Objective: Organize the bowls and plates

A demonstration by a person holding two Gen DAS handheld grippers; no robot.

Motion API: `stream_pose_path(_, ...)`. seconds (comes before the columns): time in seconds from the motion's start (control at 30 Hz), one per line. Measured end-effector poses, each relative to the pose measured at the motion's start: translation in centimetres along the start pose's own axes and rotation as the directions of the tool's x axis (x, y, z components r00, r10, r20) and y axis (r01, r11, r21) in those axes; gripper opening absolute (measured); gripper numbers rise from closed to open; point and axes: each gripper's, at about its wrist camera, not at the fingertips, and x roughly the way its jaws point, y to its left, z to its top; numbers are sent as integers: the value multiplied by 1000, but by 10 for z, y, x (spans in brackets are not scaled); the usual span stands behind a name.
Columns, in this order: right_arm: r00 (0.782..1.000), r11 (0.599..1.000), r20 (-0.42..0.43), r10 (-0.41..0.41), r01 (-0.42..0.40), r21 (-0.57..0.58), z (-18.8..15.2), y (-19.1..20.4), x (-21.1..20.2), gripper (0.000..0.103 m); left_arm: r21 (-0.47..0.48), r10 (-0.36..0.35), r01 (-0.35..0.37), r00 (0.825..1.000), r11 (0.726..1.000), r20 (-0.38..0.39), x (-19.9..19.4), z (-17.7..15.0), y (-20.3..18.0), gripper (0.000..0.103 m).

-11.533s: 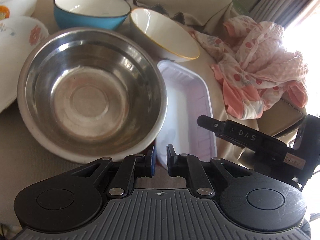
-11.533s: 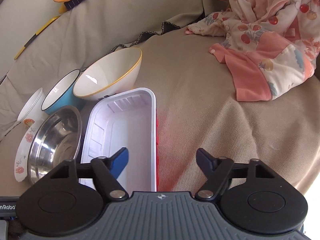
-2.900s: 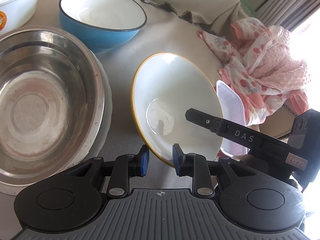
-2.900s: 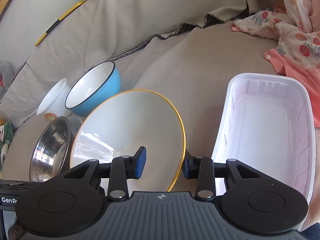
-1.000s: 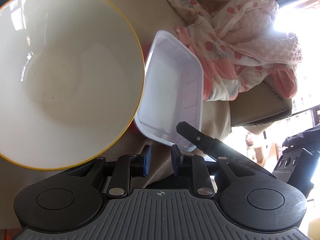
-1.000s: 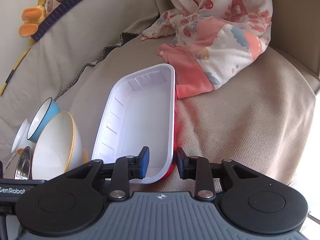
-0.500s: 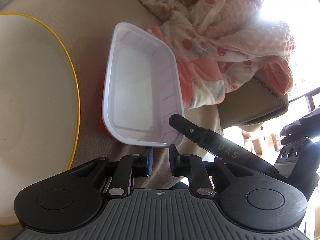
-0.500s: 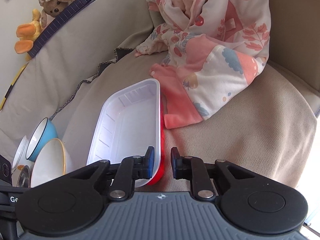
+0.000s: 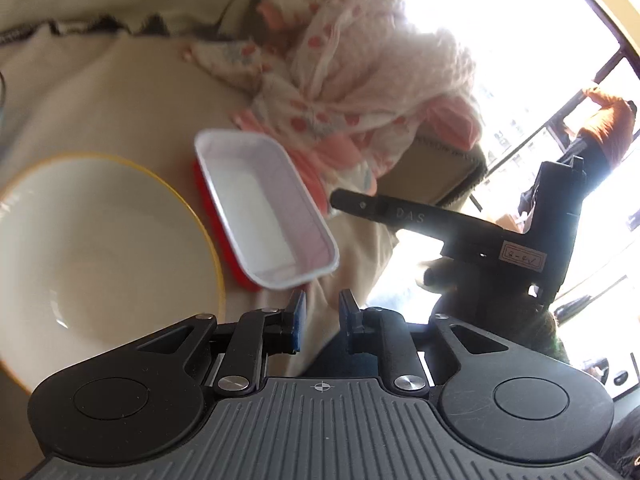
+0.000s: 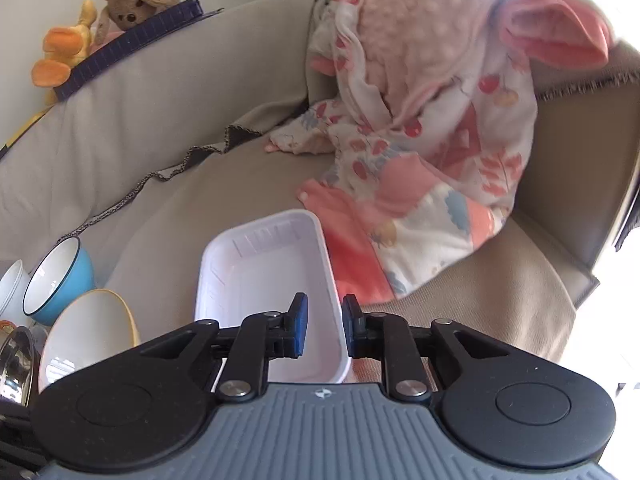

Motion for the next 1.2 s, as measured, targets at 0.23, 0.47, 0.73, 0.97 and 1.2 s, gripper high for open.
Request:
stream_pose_path(0.23,993,986,-67,95,-103,-135,39,107,14,31,-146,235,-211,956,967,173,-98,43,88,20)
stream_pose_path(0.47,925,953,-291,243,-285,-108,61,213,73,47,-452,386,-248,890,857,244,-157,44,197,19)
stream_pose_path(0.73,841,954,-493,222,-291,-68,54,270,179,47,-439,398,-290,900,850,177,-132,53,228,19)
stream_pose_path(0.97,802,965,-561,205,-262,-23,47,267,219,50,-431,370,-268,913,862,174,-130,54,232,16)
stream_pose_path(1.2,744,926,-616,258,-373,-62,45,275,226,85,-298,470,-407,864,864,183,-145,63,212,17)
